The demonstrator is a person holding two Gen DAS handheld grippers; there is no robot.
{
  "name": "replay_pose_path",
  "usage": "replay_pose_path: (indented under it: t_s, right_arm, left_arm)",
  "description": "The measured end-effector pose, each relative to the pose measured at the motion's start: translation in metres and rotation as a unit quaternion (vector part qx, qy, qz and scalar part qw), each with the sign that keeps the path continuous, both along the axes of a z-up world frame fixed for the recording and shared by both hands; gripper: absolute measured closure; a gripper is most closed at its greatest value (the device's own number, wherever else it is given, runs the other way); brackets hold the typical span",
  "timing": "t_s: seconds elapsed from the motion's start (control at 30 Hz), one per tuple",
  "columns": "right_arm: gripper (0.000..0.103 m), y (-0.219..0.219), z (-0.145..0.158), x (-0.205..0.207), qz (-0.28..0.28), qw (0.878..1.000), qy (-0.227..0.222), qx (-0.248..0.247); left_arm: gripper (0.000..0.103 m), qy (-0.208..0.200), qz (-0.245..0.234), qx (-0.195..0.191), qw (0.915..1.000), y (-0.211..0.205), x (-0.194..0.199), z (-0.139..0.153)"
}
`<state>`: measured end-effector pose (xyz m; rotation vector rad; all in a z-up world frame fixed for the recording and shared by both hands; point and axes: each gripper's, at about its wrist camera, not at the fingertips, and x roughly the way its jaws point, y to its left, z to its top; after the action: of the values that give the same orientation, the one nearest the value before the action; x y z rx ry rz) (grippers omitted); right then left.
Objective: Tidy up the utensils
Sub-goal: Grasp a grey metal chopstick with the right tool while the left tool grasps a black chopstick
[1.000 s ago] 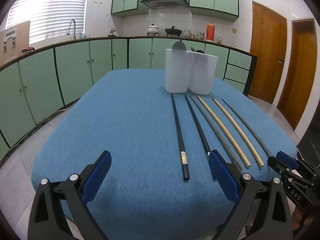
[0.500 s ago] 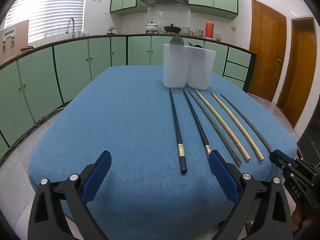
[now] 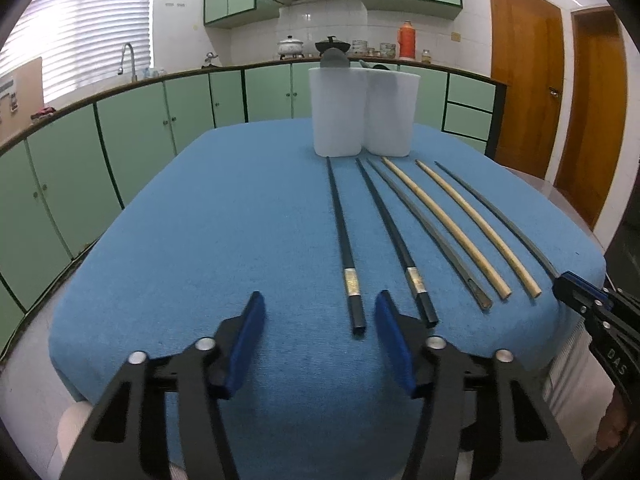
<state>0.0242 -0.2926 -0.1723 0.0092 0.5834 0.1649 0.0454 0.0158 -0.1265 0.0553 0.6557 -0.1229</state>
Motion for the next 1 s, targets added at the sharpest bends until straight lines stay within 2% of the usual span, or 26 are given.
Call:
replay_pose_path:
  t_s: [0.03, 0.27, 0.47, 0.77, 1.0]
  right_arm:
    - [0.095, 0.0, 0.0, 0.0, 0.0, 1.0, 0.0, 0.001]
    - [0.095, -0.002, -0.001, 0.0, -0.002, 1.0, 0.001, 0.011]
    - [0.095, -0.004, -0.002, 0.0, -0.005, 1.0, 0.0, 0.014]
    - [0.096, -0.003, 0.001, 0.0, -0.004, 1.0, 0.003, 0.008]
    - [0.096, -0.008, 0.02, -0.005, -0.002, 1.0, -0.016, 0.002]
  left_arm:
    - [0.052, 0.0, -0.001, 0.0, 1.0, -0.001, -0.001, 0.0]
    - [0.081, 0.0, -0.01, -0.008, 0.9999, -0.008, -0.004, 0.0]
    - [0.096, -0.001, -0.009, -0.01, 0.9999, -0.012, -0.003, -0.001]
    - [0.097, -0.004, 0.001, -0.01, 0.9999, -0.014, -0.005, 0.003]
    - [0.097, -0.046, -0.001, 0.008, 0.9989, -0.015, -0.016, 0.03]
